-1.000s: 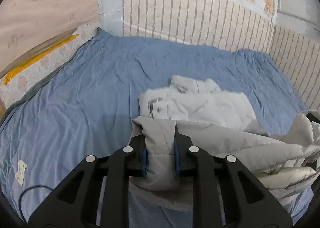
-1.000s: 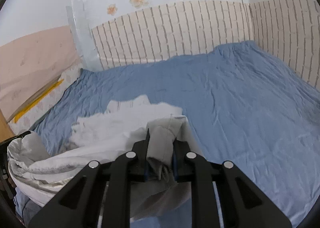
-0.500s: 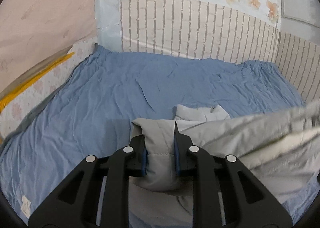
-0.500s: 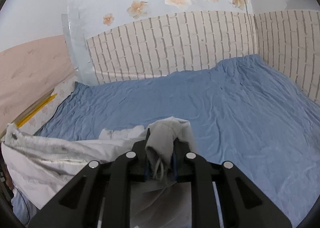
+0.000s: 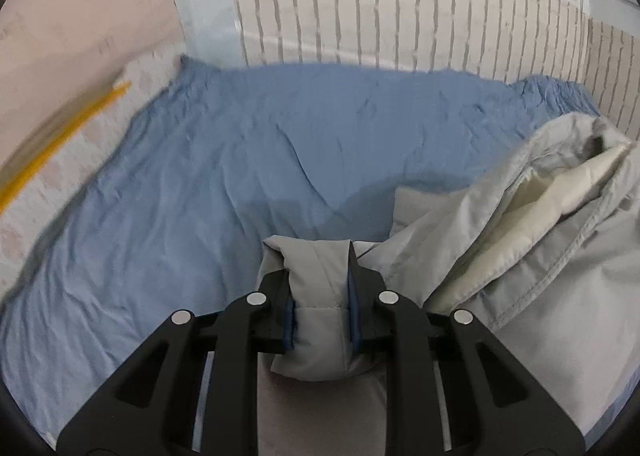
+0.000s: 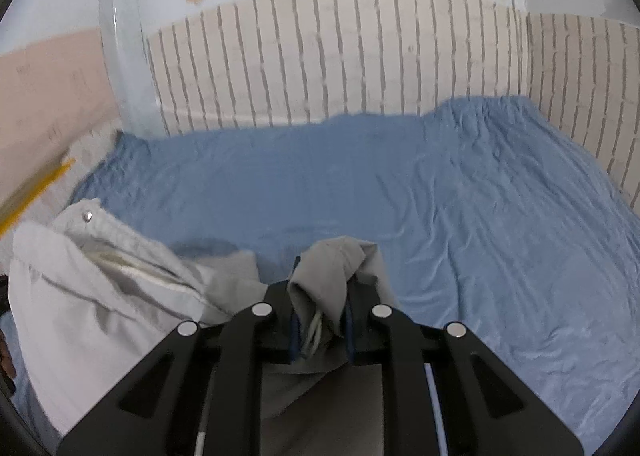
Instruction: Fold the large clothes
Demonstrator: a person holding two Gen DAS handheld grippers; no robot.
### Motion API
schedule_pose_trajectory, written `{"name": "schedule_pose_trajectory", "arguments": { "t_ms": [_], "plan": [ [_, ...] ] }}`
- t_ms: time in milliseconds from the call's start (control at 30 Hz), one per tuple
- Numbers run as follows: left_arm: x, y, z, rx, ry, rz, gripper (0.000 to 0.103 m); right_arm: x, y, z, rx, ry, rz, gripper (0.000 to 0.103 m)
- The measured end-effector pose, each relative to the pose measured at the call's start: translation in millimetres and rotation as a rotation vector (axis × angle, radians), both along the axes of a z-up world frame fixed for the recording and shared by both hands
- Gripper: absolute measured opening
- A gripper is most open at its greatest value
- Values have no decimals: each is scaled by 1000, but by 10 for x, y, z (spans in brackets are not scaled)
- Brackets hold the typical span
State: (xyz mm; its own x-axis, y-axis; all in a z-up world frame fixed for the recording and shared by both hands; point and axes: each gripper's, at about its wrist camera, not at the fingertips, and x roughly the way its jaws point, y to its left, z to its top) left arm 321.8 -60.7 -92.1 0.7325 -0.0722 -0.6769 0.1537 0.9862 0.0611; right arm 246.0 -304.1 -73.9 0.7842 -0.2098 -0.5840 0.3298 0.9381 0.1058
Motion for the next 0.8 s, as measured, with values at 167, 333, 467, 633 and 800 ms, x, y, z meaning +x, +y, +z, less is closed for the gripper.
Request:
{"name": "schedule_pose_trajectory", "arguments": {
  "t_ms": [167,333,467,633,800],
  "plan": [
    [162,-36,-182,-7,44,-3,21,145,113,-232,-89,77,7,17],
    [135,-128,-144,-1,60,2,29,103,78,-113,-29,103,8,30],
    [54,-120,-47,-6,76,2,64,21,-3,2,18,122,27,56],
    [-127,-32,148,38,4,0,100,-201,-114,199,26,79,75,89],
    [-143,25,-76,121,45,-19,100,-133,-183,-38,-3,194,94,89]
  ]
}}
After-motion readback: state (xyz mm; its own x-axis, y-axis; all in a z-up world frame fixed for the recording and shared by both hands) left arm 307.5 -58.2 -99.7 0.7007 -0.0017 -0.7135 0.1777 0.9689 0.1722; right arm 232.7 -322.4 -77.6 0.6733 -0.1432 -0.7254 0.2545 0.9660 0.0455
